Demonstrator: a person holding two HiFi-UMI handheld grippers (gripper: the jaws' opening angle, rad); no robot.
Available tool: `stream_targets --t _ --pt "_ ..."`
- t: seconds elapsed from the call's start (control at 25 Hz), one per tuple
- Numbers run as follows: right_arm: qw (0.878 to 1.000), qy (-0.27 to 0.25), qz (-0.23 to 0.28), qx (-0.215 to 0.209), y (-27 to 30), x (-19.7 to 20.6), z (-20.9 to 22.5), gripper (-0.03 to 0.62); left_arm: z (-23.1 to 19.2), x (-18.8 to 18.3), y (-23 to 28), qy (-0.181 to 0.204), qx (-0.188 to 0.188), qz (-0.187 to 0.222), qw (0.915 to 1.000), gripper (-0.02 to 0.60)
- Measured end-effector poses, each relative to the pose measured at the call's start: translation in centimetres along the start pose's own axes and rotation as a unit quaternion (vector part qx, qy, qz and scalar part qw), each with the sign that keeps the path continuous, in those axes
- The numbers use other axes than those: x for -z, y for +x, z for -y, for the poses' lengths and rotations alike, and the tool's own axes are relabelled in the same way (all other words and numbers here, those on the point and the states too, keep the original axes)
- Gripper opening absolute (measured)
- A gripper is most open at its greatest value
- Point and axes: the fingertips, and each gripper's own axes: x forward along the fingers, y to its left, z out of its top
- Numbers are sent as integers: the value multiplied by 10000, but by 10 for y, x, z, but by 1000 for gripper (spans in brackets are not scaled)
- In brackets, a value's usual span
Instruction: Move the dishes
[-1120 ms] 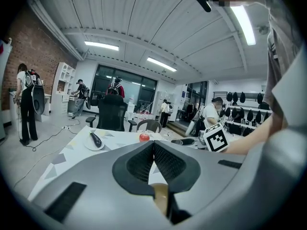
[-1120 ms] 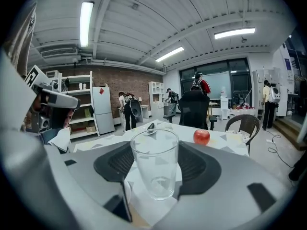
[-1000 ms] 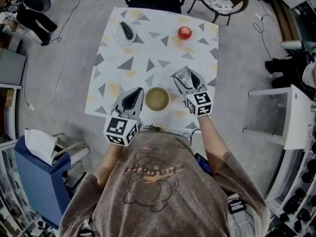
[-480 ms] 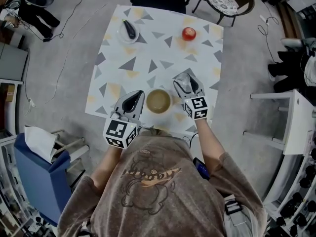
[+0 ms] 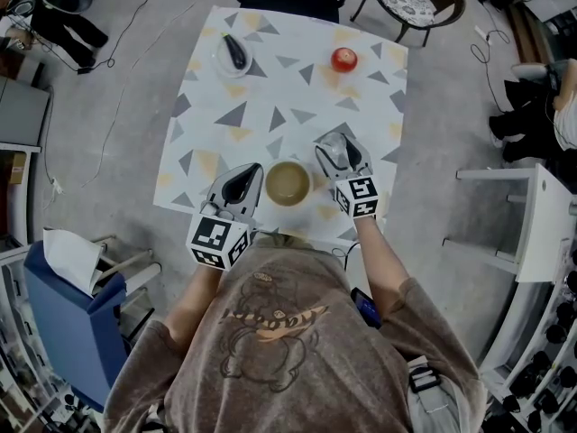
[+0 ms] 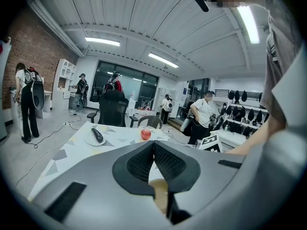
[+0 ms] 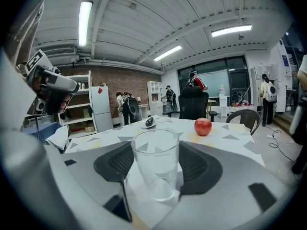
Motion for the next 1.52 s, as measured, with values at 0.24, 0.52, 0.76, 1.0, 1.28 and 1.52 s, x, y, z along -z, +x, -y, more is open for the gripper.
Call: stream_targets --t 0.24,0.52,0.76,1.0,1.28,1.52 --pt "10000 -31 9 -23 0 -6 0 294 1 -1 -1 -42 12 46 10000 17" --pt "10000 -33 22 31 -11 -12 -1 308 5 -6 -3 -78 40 162 9998 18" --pt "9997 17 121 191 -31 -19 0 313 9 -11 -6 -94 85 294 9995 18" --pt "9995 36 176 243 -54 -22 -9 318 18 -10 -11 -104 142 367 9992 18" --pt "9996 52 209 171 -81 -21 -27 318 28 -9 -21 -136 158 459 9987 18" --pt "9998 98 114 -96 -88 -14 -51 318 33 -3 -32 -180 172 475 9986 18"
